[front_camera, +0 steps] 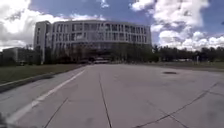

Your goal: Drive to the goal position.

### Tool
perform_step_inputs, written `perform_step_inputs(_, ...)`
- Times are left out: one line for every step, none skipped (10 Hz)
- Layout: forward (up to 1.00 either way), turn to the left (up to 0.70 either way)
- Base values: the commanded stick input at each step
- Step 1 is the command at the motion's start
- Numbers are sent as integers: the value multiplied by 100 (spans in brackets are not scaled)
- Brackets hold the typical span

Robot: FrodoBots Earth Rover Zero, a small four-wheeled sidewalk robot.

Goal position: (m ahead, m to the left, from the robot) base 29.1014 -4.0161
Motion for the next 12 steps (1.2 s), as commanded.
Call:
perform_step_inputs(70, 0)
perform_step_inputs(70, 0)
perform_step_inputs(70, 0)
perform_step_inputs(70, 0)
perform_step_inputs(70, 0)
perform_step_inputs(70, 0)
perform_step_inputs(70, 0)
perform_step_inputs(70, 0)
perform_step_inputs(70, 0)
perform_step_inputs(70, 0)
perform_step_inputs(70, 0)
perform_step_inputs(70, 0)
